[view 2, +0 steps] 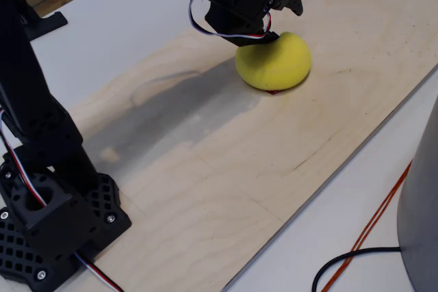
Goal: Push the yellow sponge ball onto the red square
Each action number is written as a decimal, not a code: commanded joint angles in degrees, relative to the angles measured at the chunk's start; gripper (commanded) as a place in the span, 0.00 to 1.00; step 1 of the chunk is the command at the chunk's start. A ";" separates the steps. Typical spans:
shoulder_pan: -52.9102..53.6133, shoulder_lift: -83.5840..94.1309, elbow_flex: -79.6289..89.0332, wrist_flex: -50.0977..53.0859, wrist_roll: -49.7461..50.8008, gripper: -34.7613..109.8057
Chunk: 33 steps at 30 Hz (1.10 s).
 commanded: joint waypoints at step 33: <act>2.11 2.55 1.49 1.05 4.04 0.37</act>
